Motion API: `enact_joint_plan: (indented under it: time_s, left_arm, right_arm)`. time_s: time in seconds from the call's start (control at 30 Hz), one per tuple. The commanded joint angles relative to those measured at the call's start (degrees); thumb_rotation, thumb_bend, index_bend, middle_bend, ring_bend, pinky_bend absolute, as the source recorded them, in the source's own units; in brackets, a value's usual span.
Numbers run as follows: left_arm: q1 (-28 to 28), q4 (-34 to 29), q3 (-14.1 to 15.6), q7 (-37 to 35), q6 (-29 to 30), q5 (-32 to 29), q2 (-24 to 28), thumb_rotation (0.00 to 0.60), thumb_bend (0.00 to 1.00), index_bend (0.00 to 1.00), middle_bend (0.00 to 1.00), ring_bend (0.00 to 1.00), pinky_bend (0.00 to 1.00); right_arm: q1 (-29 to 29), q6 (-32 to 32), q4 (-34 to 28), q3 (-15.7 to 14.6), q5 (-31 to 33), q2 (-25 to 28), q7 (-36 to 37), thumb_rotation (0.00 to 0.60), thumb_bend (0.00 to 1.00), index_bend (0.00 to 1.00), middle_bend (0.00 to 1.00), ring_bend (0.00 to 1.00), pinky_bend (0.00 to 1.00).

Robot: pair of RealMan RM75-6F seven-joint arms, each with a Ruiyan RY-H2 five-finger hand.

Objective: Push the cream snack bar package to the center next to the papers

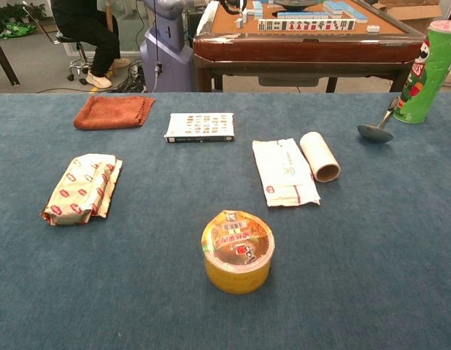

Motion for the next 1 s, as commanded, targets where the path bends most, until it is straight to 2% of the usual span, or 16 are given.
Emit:
enact_joint_plan:
  time_s: [0.03, 0.3, 0.4, 0.47, 0.57, 0.63, 0.83, 1.0]
  left_arm:
    - [-0.1, 0.1, 0.0, 0.2, 0.2, 0.6, -0.2, 0.6, 0.14, 0.22, 0.3, 0.28, 0.49]
    - [-1.9, -1.5, -0.3, -1.0, -1.5, 2.3, -0.4, 0.6, 0.14, 0.2, 0.29, 0.27, 0.49]
    - [-3.0, -2.1, 0.2, -3.1, -3.3, 3.5, -0.6, 0.6, 0.14, 0.16, 0.25, 0.22, 0.49]
    - [-4.1, -2.8, 0.9, -4.7, -5.3, 4.6, -0.5, 0.6, 0.14, 0.11, 0.2, 0.17, 0.47]
    - [-5.9, -3.7, 1.5, -5.9, -7.9, 6.3, -0.5, 0.6, 0.14, 0.02, 0.07, 0.09, 0.39]
    - [-7.3, -4.0, 1.7, -6.1, -9.4, 7.7, -1.1, 0.6, 0.14, 0.0, 0.01, 0.04, 0.34]
    - [-10.8, -4.2, 1.1, -6.5, -12.4, 9.7, -3.3, 0.6, 0.14, 0.0, 0.0, 0.0, 0.24]
    - [-13.1, -3.6, -0.8, -1.5, -15.3, 5.9, -4.3, 0.6, 0.14, 0.0, 0.0, 0.0, 0.22]
  right_arm:
    - [-0.1, 0.3, -0.5, -0.4, -0.8, 0.1, -0.2, 0.6, 0.25, 0.24, 0.11, 0.08, 0.24]
    - [0.3, -0.6, -0.4, -0.1, 0.2, 0.1, -0.1, 0.6, 0.25, 0.24, 0.11, 0.08, 0.24]
    - [0.3, -0.7, -0.3, 0.0, 0.4, 0.1, -0.2, 0.6, 0.25, 0.24, 0.11, 0.08, 0.24]
    - [0.2, -0.5, -0.4, -0.1, 0.4, 0.2, -0.2, 0.6, 0.25, 0.24, 0.11, 0.08, 0.24]
    - [0.0, 0.1, -0.6, 0.1, 0.3, 0.4, -0.2, 0.6, 0.25, 0.24, 0.11, 0.08, 0.24]
    - [-0.1, 0.5, -0.7, 0.1, 0.3, 0.5, -0.2, 0.6, 0.25, 0.24, 0.11, 0.08, 0.24]
    - [-0.5, 1.0, -1.0, 0.2, 0.4, 0.9, 0.1, 0.6, 0.25, 0.24, 0.11, 0.08, 0.24]
    - [-0.6, 1.0, -1.1, 0.2, 0.4, 1.1, 0.2, 0.6, 0.25, 0.24, 0.11, 0.08, 0.24]
